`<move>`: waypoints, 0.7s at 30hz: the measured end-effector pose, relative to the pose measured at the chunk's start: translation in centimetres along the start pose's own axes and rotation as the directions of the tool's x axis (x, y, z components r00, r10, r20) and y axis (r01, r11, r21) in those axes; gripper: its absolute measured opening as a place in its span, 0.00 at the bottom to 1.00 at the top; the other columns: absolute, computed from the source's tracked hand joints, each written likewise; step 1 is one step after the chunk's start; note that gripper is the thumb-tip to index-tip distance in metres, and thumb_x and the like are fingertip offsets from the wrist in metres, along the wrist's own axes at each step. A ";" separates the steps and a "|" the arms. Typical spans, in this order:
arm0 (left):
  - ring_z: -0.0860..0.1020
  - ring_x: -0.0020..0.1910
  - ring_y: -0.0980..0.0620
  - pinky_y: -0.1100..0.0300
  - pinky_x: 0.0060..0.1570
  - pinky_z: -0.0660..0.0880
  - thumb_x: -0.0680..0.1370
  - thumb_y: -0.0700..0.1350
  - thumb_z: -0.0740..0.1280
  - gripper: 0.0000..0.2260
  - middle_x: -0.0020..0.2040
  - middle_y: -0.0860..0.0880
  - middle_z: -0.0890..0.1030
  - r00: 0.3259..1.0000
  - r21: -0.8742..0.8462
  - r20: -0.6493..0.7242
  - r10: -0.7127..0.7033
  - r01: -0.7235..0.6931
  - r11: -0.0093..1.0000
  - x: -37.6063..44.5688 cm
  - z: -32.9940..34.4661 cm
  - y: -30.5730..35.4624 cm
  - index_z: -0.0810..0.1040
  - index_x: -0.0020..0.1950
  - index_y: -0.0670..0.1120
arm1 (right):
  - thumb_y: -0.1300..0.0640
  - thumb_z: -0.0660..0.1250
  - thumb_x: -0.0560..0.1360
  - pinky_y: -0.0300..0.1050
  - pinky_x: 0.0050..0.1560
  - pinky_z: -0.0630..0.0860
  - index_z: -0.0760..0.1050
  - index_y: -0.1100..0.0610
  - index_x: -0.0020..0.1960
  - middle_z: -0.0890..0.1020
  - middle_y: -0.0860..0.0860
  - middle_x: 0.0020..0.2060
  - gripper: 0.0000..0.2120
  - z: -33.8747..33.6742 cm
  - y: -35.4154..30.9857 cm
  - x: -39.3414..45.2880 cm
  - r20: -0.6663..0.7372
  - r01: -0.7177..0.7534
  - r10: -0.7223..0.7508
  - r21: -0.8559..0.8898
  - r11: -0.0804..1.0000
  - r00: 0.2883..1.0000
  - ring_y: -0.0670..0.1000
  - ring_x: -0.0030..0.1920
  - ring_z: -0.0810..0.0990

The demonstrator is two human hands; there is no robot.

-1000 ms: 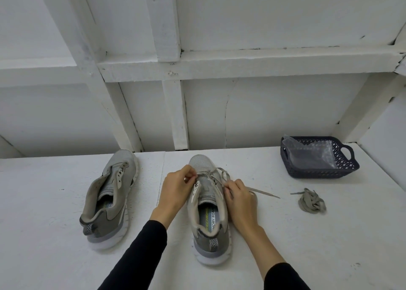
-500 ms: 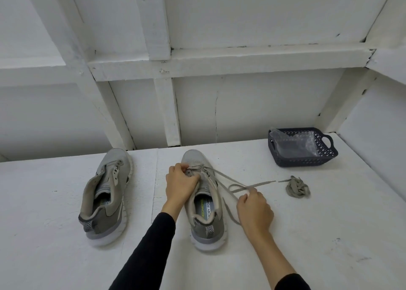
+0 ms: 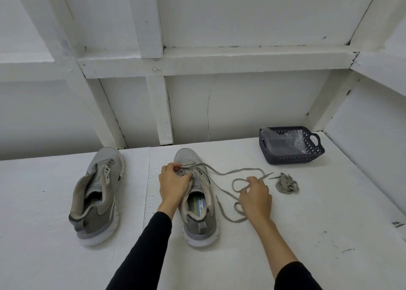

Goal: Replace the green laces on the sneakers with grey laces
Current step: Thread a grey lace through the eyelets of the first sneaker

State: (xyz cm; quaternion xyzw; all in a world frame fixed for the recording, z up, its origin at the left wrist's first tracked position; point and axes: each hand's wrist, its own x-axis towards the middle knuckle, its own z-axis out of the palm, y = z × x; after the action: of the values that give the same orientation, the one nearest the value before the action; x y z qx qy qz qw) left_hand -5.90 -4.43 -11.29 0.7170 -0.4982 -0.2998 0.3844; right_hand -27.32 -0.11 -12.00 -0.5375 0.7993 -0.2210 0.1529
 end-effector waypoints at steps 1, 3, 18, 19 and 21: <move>0.72 0.59 0.49 0.61 0.51 0.66 0.72 0.47 0.73 0.17 0.53 0.53 0.70 1.000 -0.005 -0.003 -0.001 0.000 1.000 -0.1 0.0 0.0 0.75 0.58 0.48 | 0.66 0.60 0.76 0.50 0.56 0.72 0.73 0.57 0.65 0.77 0.54 0.57 0.18 0.0 -0.1 0.4 -0.011 -0.001 0.001 0.015 1.000 1.000 0.55 0.56 0.74; 0.72 0.59 0.49 0.61 0.51 0.66 0.72 0.47 0.73 0.16 0.53 0.53 0.70 1.000 -0.010 -0.008 -0.002 0.002 1.000 -0.1 0.0 0.0 0.75 0.58 0.48 | 0.70 0.58 0.76 0.50 0.51 0.75 0.75 0.59 0.62 0.78 0.56 0.56 0.17 -0.2 -0.1 1.4 -0.042 -0.055 0.056 0.033 0.998 0.998 0.56 0.53 0.76; 0.73 0.58 0.50 0.58 0.51 0.68 0.71 0.47 0.73 0.15 0.52 0.54 0.71 0.999 -0.033 -0.030 -0.011 0.010 0.999 -0.1 0.4 -0.1 0.73 0.53 0.53 | 0.56 0.67 0.77 0.47 0.42 0.76 0.79 0.54 0.42 0.79 0.52 0.42 0.06 1.6 0.3 3.8 -0.082 -0.024 0.047 0.256 0.966 0.996 0.54 0.48 0.76; 0.73 0.58 0.50 0.58 0.51 0.68 0.71 0.47 0.73 0.15 0.52 0.54 0.71 0.999 -0.034 -0.030 -0.012 0.011 0.999 0.0 0.4 -0.1 0.72 0.53 0.53 | 0.57 0.67 0.78 0.44 0.39 0.75 0.79 0.55 0.43 0.78 0.53 0.41 0.06 1.5 0.0 4.0 -0.103 -0.024 0.059 0.312 0.950 0.993 0.54 0.45 0.77; 0.73 0.58 0.50 0.58 0.50 0.69 0.70 0.47 0.73 0.15 0.52 0.54 0.71 0.999 -0.032 -0.030 -0.012 0.011 0.999 0.0 0.4 -0.1 0.73 0.53 0.53 | 0.60 0.64 0.79 0.38 0.36 0.70 0.80 0.58 0.47 0.79 0.55 0.42 0.06 1.1 -0.4 4.1 -0.151 0.009 0.051 0.370 0.929 0.987 0.51 0.40 0.76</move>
State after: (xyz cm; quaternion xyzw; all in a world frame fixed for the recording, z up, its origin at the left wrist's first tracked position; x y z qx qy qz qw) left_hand -6.22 -4.50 -11.61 0.7181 -0.4832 -0.2993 0.4015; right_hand -28.07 -4.25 -12.75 -0.4713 0.7588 -0.4075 0.1899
